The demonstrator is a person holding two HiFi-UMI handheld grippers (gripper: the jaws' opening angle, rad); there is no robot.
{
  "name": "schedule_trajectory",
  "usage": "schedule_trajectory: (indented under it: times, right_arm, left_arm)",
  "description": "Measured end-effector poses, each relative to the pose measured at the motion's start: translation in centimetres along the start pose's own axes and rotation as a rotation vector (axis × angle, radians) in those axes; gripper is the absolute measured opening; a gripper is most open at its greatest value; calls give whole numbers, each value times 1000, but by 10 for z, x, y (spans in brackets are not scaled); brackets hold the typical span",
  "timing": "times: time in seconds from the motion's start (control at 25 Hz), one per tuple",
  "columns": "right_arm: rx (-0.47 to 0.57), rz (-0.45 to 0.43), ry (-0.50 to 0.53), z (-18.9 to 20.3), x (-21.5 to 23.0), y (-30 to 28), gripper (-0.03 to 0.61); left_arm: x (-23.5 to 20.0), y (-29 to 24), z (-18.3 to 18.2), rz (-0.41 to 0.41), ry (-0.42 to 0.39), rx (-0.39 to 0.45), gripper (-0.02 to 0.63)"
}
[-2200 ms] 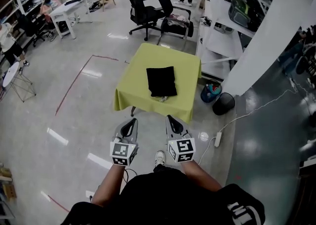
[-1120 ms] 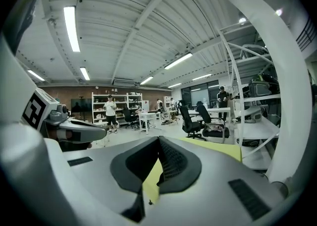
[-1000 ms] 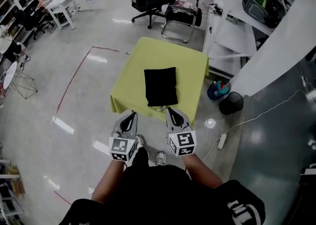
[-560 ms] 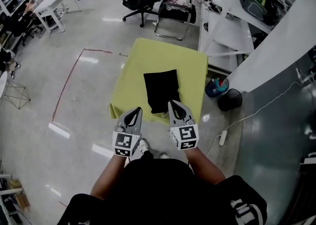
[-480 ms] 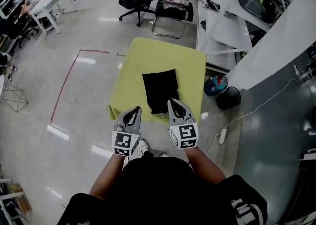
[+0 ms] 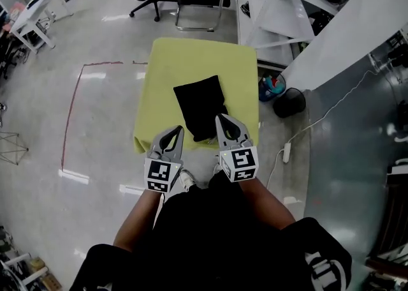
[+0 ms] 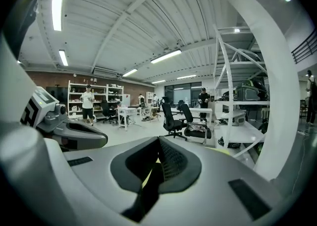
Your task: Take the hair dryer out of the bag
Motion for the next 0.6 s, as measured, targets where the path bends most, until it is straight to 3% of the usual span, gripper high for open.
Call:
schedule_trajectory:
  times: [0.4,0.6]
  right_arm:
    - [-97,-7,-9,31,35,-23,6]
    - [-145,-15,-30,53,50,-33,6]
  left_arm:
    - [19,-48,30,61,-60,-116,8]
    - [46,-78,59,120,-142,-203,11]
Point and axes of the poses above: the fingertips, and each gripper's own axes: y backward along the fingers, x to its right, z out of its underside, the point moved 1 cm from there along y, backward along the fingers, and after that the axes turned 11 degrees about -x, right-handed, at the moved point
